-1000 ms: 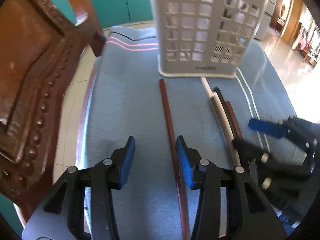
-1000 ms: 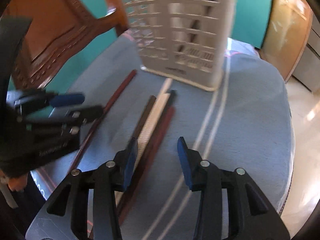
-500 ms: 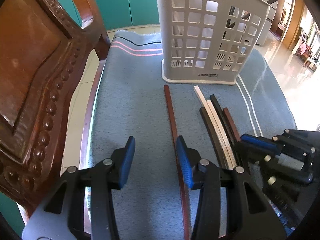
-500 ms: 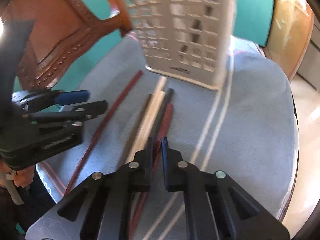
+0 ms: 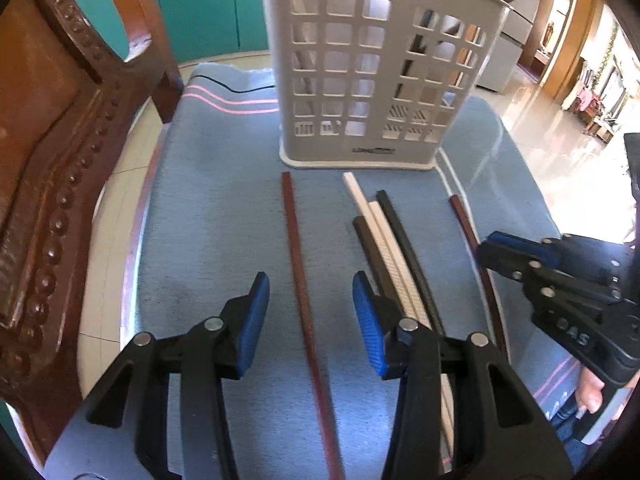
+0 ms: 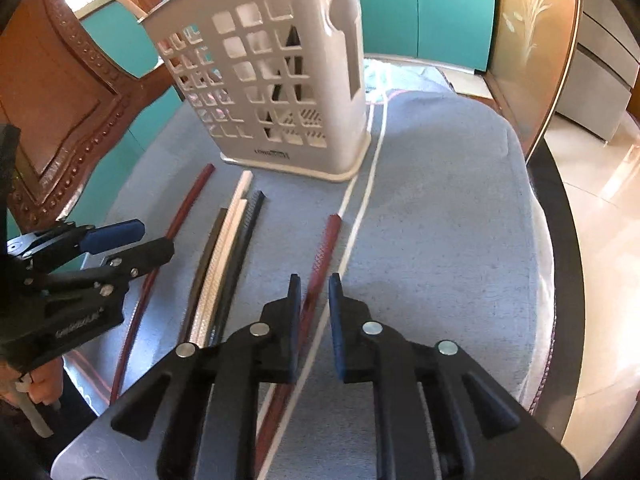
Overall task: Organize utensils
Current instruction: 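Grasp a reddish-brown chopstick with the left tool while the right tool grasps another, then carry both held chopsticks to the caddy and lower them in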
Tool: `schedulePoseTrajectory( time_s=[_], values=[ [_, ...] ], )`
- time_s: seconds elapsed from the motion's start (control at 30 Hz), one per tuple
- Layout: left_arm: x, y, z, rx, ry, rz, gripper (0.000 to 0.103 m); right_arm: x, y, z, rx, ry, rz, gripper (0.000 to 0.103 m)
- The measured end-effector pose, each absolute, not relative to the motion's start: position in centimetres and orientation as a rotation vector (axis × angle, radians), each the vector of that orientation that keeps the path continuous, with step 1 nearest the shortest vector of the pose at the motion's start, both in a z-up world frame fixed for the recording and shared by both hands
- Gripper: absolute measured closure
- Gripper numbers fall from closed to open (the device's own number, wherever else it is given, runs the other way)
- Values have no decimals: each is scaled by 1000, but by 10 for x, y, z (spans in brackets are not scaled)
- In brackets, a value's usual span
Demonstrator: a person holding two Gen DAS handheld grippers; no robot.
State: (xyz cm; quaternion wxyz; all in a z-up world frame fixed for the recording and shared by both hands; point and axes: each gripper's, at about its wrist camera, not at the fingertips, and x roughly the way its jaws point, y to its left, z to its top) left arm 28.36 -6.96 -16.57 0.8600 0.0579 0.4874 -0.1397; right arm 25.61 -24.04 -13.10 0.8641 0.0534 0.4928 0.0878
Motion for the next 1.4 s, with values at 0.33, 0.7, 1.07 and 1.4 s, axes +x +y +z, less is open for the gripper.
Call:
schedulePoseTrajectory(
  time_s=[0.33,0.7,1.07,1.4],
  values=[
    [329,-67,-176,97,1054,-160,59,277,-217,-141,50,1057,89,70],
    [343,-103,-183,166,1057,-175,96,275,-216,-141,116,1004,156,97],
    [294,-66,-97,14,849,-263,96,198,-264,1,178,564,305,96],
    [257,-44,41,-60,507,-320,96,184,-291,109,220,303,323,96]
  ],
)
